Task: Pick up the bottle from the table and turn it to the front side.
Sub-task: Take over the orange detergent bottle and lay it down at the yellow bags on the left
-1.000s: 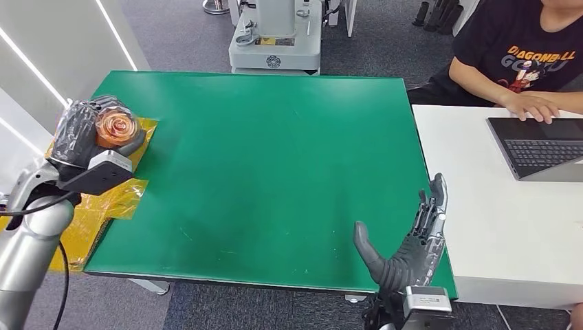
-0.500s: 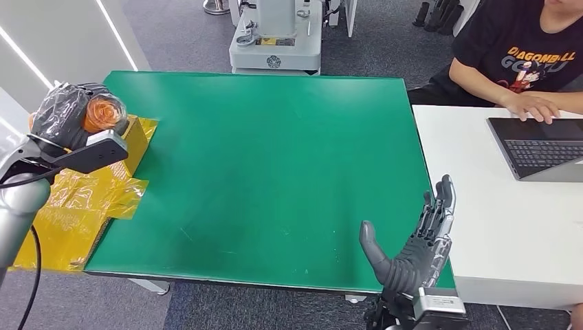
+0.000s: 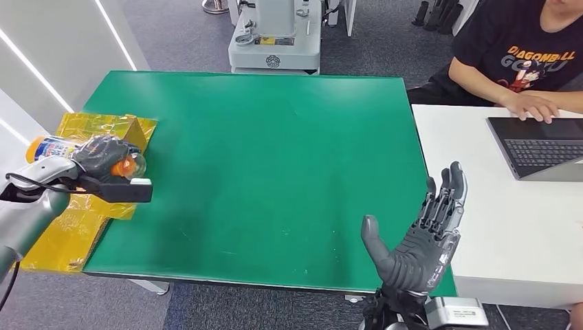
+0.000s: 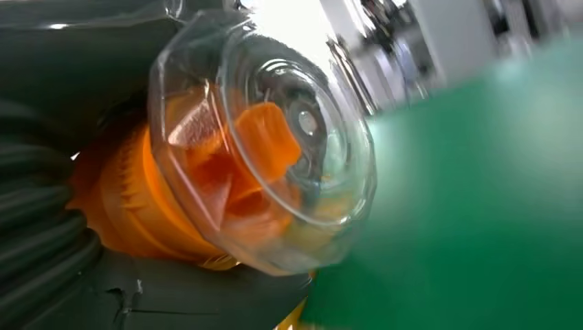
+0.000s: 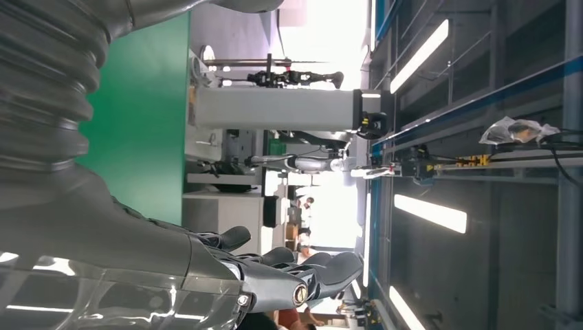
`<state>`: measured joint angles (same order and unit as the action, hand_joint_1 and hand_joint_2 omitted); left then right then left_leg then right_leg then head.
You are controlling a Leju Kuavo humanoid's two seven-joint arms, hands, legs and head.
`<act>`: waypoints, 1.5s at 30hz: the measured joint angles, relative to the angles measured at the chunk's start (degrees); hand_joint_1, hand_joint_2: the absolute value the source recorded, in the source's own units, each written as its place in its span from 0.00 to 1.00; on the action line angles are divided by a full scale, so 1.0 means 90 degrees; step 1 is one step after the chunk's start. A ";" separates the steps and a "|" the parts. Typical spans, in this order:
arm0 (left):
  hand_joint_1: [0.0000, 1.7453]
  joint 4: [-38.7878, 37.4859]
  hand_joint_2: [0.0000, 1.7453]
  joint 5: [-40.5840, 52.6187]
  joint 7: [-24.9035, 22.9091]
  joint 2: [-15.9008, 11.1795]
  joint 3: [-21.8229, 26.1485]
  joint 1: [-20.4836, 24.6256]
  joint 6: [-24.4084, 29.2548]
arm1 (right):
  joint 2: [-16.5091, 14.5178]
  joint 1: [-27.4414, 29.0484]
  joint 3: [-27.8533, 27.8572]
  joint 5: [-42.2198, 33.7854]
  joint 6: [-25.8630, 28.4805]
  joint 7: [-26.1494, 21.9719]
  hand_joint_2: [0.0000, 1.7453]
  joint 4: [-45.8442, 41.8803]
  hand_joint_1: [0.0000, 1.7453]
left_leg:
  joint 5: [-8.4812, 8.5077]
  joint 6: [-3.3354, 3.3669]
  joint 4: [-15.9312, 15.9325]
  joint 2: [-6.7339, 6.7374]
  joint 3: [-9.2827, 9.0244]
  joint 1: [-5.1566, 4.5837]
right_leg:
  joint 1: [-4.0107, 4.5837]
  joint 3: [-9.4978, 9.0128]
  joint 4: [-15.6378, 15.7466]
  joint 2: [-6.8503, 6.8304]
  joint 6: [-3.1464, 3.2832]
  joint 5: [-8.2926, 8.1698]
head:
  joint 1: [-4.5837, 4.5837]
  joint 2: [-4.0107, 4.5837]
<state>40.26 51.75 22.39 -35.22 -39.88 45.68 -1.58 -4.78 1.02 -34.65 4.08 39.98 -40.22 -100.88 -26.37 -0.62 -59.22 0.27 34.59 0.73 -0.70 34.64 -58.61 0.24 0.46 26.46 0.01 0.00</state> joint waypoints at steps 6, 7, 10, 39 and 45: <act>1.00 -0.1116 1.00 0.0343 0.0246 0.0355 -0.0608 0.0347 -0.0579 | -0.0011 -0.0120 -0.0011 0.0052 -0.0002 0.0001 1.00 0.0002 0.00 | 0.0000 0.0000 0.0000 -0.0005 0.0001 -0.0002 | -0.0001 -0.0006 0.0000 -0.0003 0.0000 -0.0001 | -0.0001 0.0000; 1.00 -0.1249 1.00 0.0378 0.0249 0.0414 -0.0686 0.0373 -0.0656 | -0.0018 -0.0146 -0.0011 0.0063 -0.0002 0.0002 1.00 0.0003 0.00 | 0.0000 0.0000 0.0000 -0.0004 0.0001 -0.0002 | -0.0001 -0.0006 0.0000 -0.0003 0.0000 -0.0002 | -0.0001 0.0000; 1.00 -0.1574 1.00 0.0508 0.0210 0.0532 -0.0909 0.0402 -0.0871 | -0.0050 -0.0201 -0.0011 0.0092 -0.0002 0.0024 1.00 0.0006 0.00 | 0.0000 0.0000 0.0000 0.0001 0.0000 -0.0001 | -0.0001 -0.0005 0.0000 0.0001 0.0001 -0.0003 | 0.0001 0.0000; 1.00 -0.2094 1.00 0.0583 -0.0126 0.1152 -0.1450 0.0391 -0.0561 | -0.0186 -0.0630 -0.0267 0.0003 -0.0019 0.0341 1.00 0.0188 0.00 | 0.0001 -0.0001 0.0000 -0.0006 0.0001 0.0000 | 0.0000 -0.0004 -0.0002 -0.0005 0.0002 -0.0002 | 0.0001 0.0000; 1.00 -0.2103 1.00 0.0583 -0.0128 0.1217 -0.1450 0.0395 -0.0561 | -0.0186 -0.0635 -0.0278 0.0003 -0.0019 0.0342 1.00 0.0188 0.00 | 0.0001 -0.0001 0.0001 -0.0006 0.0001 0.0000 | 0.0000 -0.0004 -0.0003 -0.0005 0.0003 -0.0002 | 0.0001 0.0000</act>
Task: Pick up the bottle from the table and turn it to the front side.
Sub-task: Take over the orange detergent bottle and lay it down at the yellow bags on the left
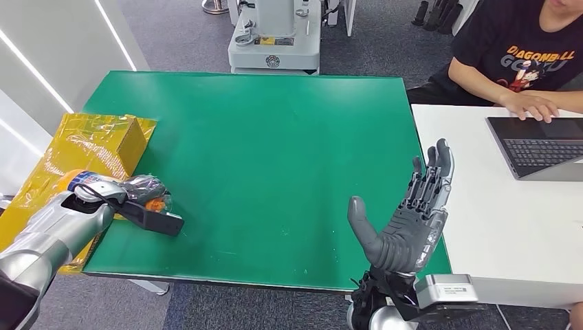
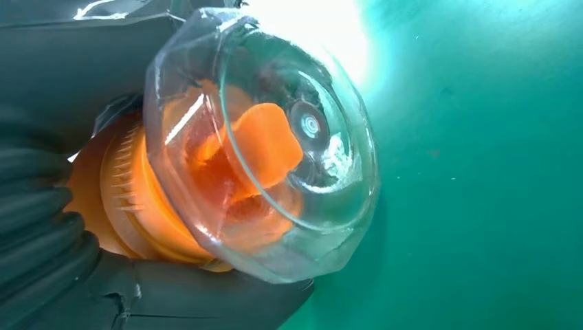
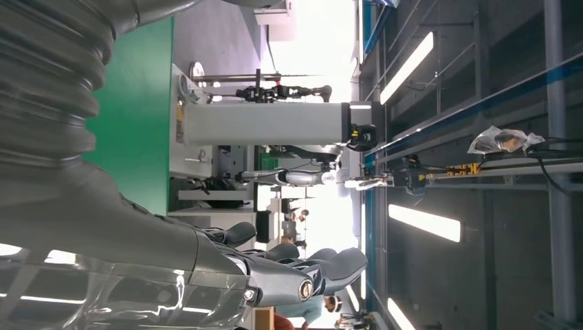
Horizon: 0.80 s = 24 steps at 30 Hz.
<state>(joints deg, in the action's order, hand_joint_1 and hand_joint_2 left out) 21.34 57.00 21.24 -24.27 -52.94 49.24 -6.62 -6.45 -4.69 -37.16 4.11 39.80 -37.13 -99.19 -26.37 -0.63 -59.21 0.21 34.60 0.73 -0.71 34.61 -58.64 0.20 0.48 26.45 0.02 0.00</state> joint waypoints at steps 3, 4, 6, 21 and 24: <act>1.00 -0.0001 1.00 0.0000 -0.0001 0.0016 0.0000 0.0000 0.0000 | -0.0002 -0.0001 0.0000 0.0000 0.0000 0.0000 1.00 0.0000 0.00 | 0.0000 0.0000 0.0000 0.0000 0.0000 0.0000 | 0.0000 0.0000 0.0000 0.0000 0.0000 0.0000 | -0.0001 0.0000; 1.00 -0.0001 1.00 0.0000 -0.0002 0.0017 0.0000 0.0001 0.0000 | -0.0002 -0.0001 0.0000 0.0000 0.0000 0.0000 1.00 0.0000 0.00 | 0.0000 0.0000 0.0000 0.0000 0.0000 -0.0001 | 0.0000 0.0000 0.0000 0.0000 0.0000 0.0000 | -0.0001 0.0000; 1.00 -0.0001 1.00 -0.0001 -0.0002 0.0020 0.0000 0.0001 0.0001 | -0.0002 -0.0001 0.0000 0.0000 0.0000 0.0000 1.00 0.0000 0.00 | 0.0000 0.0000 0.0000 0.0000 0.0000 -0.0001 | 0.0000 0.0000 0.0000 0.0000 0.0000 0.0000 | -0.0001 0.0000; 0.00 -0.0028 1.00 -0.0093 -0.0129 0.0026 0.0000 0.0085 -0.0193 | 0.0000 -0.0067 -0.0162 -0.0061 0.0000 0.0054 1.00 0.0044 0.00 | 0.0000 0.0000 0.0001 0.0000 0.0001 0.0000 | 0.0000 -0.0001 -0.0001 0.0000 0.0000 0.0000 | -0.0001 0.0000; 0.00 -0.0064 1.00 -0.0039 -0.0332 0.0006 0.0000 -0.0021 -0.0109 | 0.0000 -0.0066 -0.0160 0.0074 0.0000 0.0094 1.00 0.0044 0.00 | 0.0000 0.0000 0.0002 -0.0002 0.0001 -0.0001 | 0.0000 -0.0001 0.0000 -0.0003 -0.0001 0.0002 | -0.0001 0.0000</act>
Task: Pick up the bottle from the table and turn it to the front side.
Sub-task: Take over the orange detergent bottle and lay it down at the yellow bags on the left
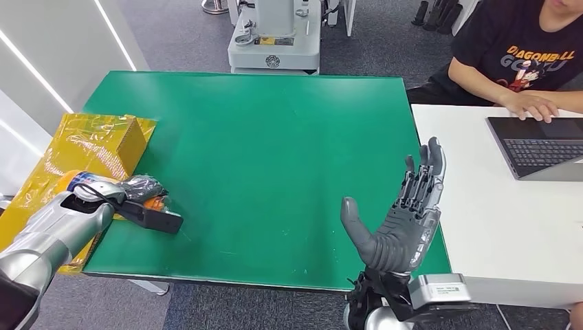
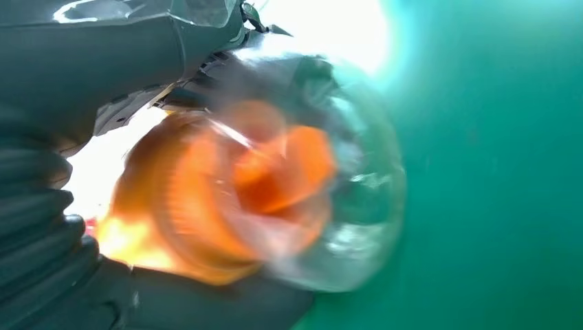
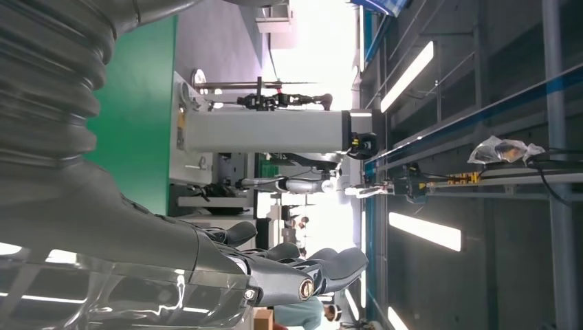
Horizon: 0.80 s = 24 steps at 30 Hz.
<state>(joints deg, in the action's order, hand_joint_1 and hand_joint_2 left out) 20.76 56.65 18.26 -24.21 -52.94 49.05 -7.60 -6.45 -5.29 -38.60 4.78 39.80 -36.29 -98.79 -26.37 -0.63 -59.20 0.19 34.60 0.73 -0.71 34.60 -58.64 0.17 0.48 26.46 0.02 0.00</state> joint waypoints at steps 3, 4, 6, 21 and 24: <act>0.00 -0.0010 1.00 -0.0005 -0.0118 0.0016 0.0003 -0.0051 0.0161 | 0.0000 -0.0001 -0.0001 0.0067 0.0000 0.0033 1.00 0.0000 0.00 | 0.0000 0.0000 0.0001 -0.0012 -0.0001 -0.0001 | 0.0000 -0.0006 0.0000 -0.0011 -0.0001 0.0003 | -0.0002 0.0000; 0.00 -0.0010 1.00 -0.0017 -0.0146 0.0024 0.0007 -0.0062 0.0210 | 0.0000 -0.0001 -0.0001 0.0087 0.0000 0.0045 1.00 0.0000 0.00 | 0.0000 0.0000 0.0001 -0.0012 -0.0003 -0.0001 | 0.0000 -0.0007 0.0000 -0.0011 -0.0001 0.0002 | -0.0001 0.0000; 0.00 -0.0010 1.00 -0.0077 -0.0191 0.0049 0.0032 -0.0084 0.0311 | 0.0000 0.0000 0.0000 0.0135 0.0000 0.0078 1.00 0.0000 0.00 | 0.0000 0.0000 0.0001 -0.0009 -0.0006 -0.0002 | -0.0001 -0.0008 0.0000 -0.0009 0.0000 0.0002 | -0.0001 0.0000; 0.00 -0.0010 1.00 -0.0090 -0.0341 0.0160 0.0265 -0.0215 0.0581 | 0.0000 0.0077 0.0000 0.0186 0.0010 0.0049 1.00 0.0072 0.00 | 0.0004 -0.0004 0.0006 -0.0017 -0.0027 -0.0002 | -0.0001 -0.0030 -0.0002 -0.0019 0.0000 0.0003 | 0.0001 0.0000; 0.00 -0.0010 1.00 -0.0075 -0.0336 0.0158 0.0317 -0.0233 0.0615 | 0.0000 0.0089 0.0000 0.0176 0.0010 0.0014 1.00 0.0086 0.00 | 0.0006 -0.0007 0.0006 -0.0017 -0.0028 -0.0002 | -0.0001 -0.0032 -0.0003 -0.0019 0.0001 0.0003 | 0.0001 0.0000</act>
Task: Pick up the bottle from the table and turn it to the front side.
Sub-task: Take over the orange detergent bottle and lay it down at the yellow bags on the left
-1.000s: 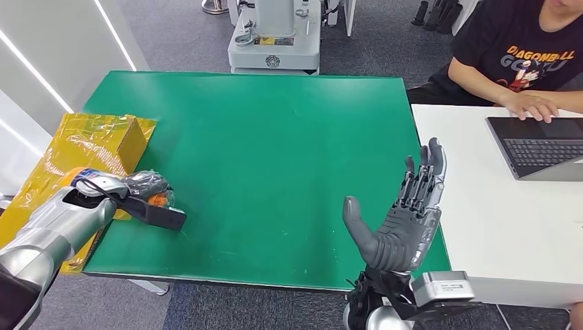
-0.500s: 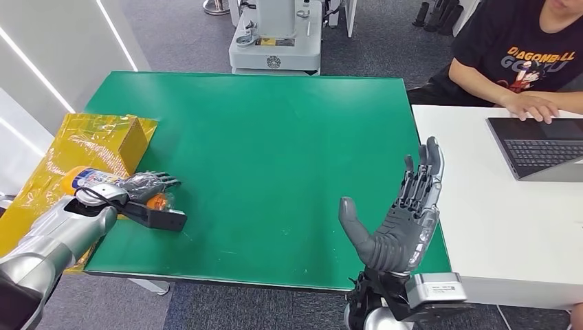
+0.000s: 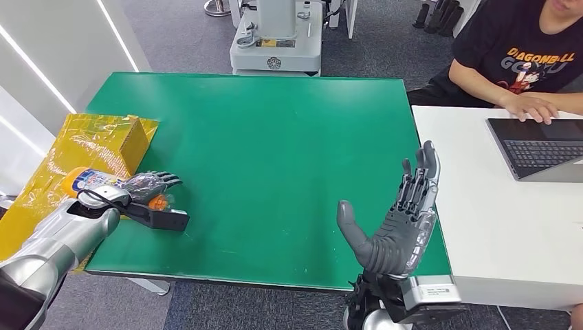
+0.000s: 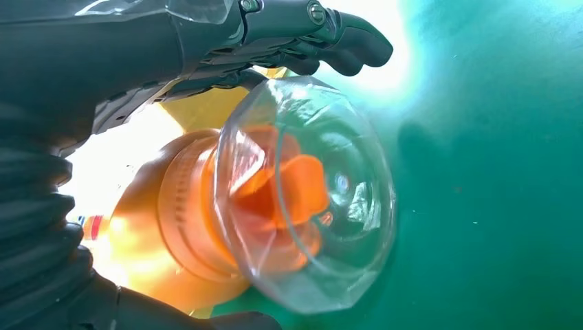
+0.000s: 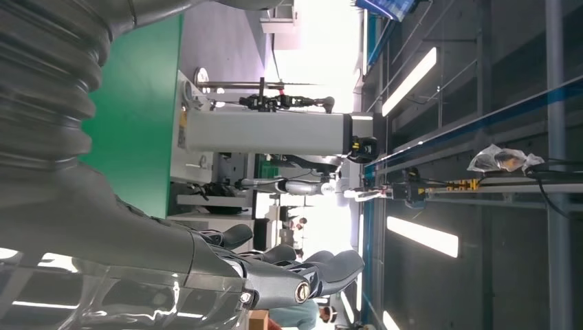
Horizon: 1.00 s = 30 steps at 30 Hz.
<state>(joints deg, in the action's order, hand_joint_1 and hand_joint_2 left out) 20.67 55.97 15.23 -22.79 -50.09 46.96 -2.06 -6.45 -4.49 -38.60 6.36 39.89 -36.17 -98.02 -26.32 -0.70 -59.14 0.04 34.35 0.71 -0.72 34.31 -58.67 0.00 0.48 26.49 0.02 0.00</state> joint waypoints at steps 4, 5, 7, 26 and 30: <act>0.00 0.0001 1.00 0.0009 0.0080 -0.0039 0.0142 -0.0045 0.0138 | 0.0000 0.0032 0.0000 -0.0045 0.0000 -0.0011 1.00 0.0004 0.00 | 0.0000 0.0000 0.0000 0.0001 -0.0001 0.0000 | 0.0000 0.0001 0.0000 0.0002 0.0000 0.0000 | -0.0001 0.0000; 0.00 0.0001 1.00 0.0016 0.0114 -0.0061 0.0188 -0.0063 0.0193 | 0.0000 0.0043 0.0000 -0.0061 0.0000 -0.0011 1.00 0.0004 0.00 | 0.0000 0.0000 0.0000 0.0001 -0.0001 0.0000 | 0.0000 0.0002 0.0000 0.0003 0.0000 0.0000 | 0.0000 0.0000; 0.00 0.0005 1.00 0.0079 0.0179 -0.0111 0.0269 -0.0095 0.0349 | 0.0000 0.0060 0.0000 -0.0085 0.0000 -0.0010 1.00 0.0004 0.00 | 0.0000 -0.0001 0.0000 0.0003 0.0000 0.0001 | 0.0001 0.0006 -0.0001 0.0005 0.0000 0.0000 | -0.0001 0.0000; 0.00 0.1722 1.00 -0.0249 0.0846 -0.0766 0.0940 0.0139 0.0155 | 0.0029 0.0290 0.0066 -0.0016 0.0007 -0.0126 1.00 -0.0095 0.00 | 0.0000 -0.0001 -0.0001 0.0013 0.0015 0.0002 | 0.0001 0.0026 0.0000 0.0014 0.0004 -0.0003 | -0.0001 0.0000; 0.00 0.2006 1.00 -0.0492 0.0868 -0.0859 0.1025 0.0135 0.0194 | 0.0029 0.0340 0.0107 0.0000 0.0007 -0.0127 1.00 -0.0149 0.00 | 0.0000 -0.0001 -0.0001 0.0012 0.0017 0.0002 | 0.0001 0.0028 0.0000 0.0013 0.0004 -0.0003 | -0.0001 0.0000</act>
<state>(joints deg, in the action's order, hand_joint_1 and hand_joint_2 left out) 38.73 51.54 23.05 -30.52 -40.86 48.17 -0.32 -6.19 -1.43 -37.64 6.36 39.95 -37.31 -99.36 -26.32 -0.71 -59.15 0.15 34.50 0.73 -0.71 34.56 -58.67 0.12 0.52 26.46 0.01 0.00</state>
